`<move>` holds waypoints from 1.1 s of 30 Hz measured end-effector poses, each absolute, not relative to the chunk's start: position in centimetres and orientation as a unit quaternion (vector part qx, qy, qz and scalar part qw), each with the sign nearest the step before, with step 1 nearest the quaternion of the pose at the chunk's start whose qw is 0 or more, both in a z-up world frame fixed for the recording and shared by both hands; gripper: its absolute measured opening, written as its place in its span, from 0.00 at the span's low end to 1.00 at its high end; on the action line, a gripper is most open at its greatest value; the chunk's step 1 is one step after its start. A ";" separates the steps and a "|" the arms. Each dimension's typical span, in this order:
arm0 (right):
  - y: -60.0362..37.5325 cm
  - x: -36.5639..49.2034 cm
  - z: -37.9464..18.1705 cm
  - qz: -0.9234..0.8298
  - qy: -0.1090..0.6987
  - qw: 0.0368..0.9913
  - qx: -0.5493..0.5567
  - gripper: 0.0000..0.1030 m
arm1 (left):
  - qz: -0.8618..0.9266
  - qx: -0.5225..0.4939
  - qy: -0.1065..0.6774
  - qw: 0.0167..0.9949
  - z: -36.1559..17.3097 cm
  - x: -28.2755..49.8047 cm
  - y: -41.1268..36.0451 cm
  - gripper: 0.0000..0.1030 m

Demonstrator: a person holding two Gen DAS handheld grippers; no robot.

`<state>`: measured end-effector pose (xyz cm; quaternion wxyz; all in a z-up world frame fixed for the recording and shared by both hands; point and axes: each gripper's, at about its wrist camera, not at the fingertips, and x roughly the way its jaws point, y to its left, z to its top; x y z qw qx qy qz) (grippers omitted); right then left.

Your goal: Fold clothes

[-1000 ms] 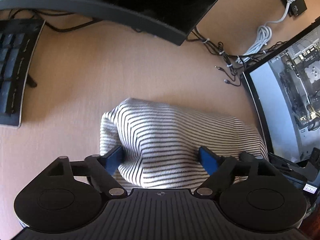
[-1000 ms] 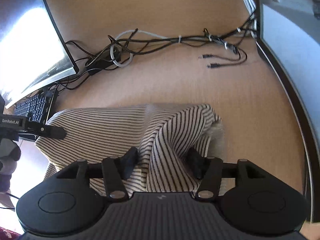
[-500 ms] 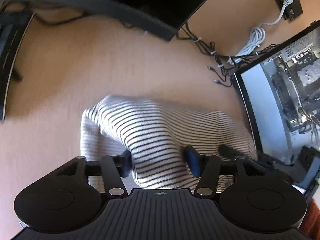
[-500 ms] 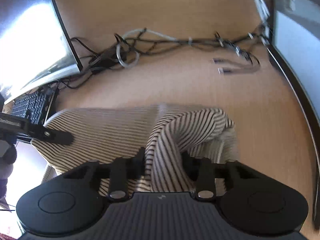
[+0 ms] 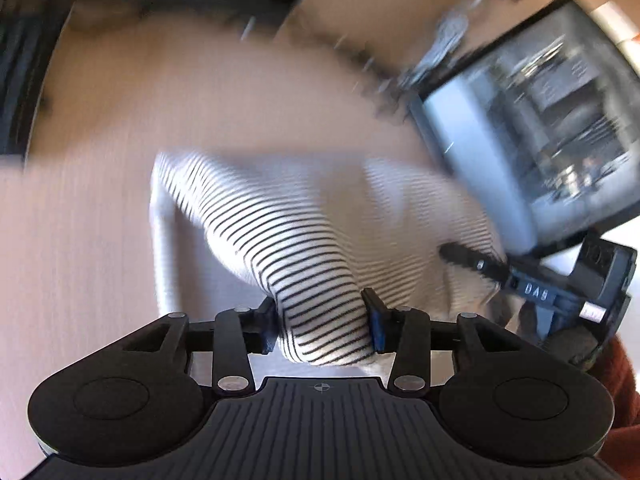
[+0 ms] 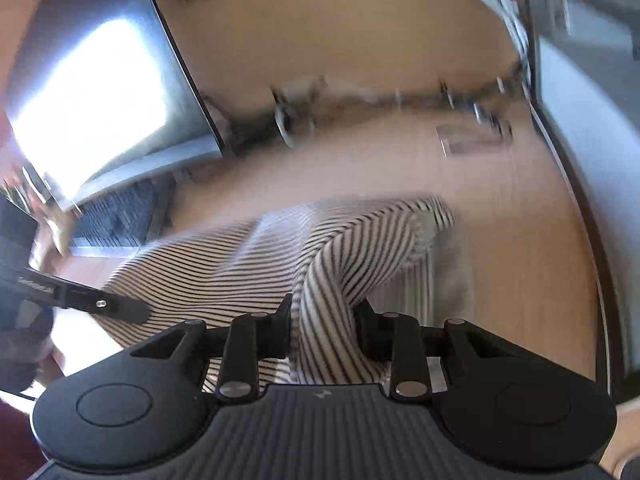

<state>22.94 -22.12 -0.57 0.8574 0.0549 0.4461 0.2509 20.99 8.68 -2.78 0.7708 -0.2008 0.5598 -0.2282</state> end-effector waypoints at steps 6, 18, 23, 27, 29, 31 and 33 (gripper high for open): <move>-21.9 21.7 -1.2 0.230 0.453 0.861 0.028 0.53 | -0.230 -0.185 0.565 0.771 -3.5 20.3 9.3 0.57; -22.6 22.8 3.7 0.173 0.365 0.914 0.029 0.99 | -0.327 -0.200 0.481 0.789 1.6 21.0 8.9 0.93; -20.2 23.7 -0.9 0.099 0.406 0.903 -0.095 1.00 | -0.327 -0.214 0.562 0.729 -3.5 22.5 5.6 0.94; -20.9 22.8 -2.3 0.090 0.412 0.903 -0.079 1.00 | -0.311 -0.233 0.570 0.724 -4.3 24.1 5.1 0.94; -21.4 22.5 -2.4 0.088 0.413 0.904 -0.068 1.00 | -0.302 -0.229 0.564 0.734 -4.3 25.2 5.0 0.94; -21.6 22.0 -2.4 0.089 0.415 0.904 -0.063 1.00 | -0.295 -0.215 0.552 0.749 -4.4 26.5 4.8 0.94; -21.4 21.4 -2.3 0.090 0.415 0.903 -0.063 1.00 | -0.285 -0.206 0.540 0.765 -4.6 28.1 4.3 0.94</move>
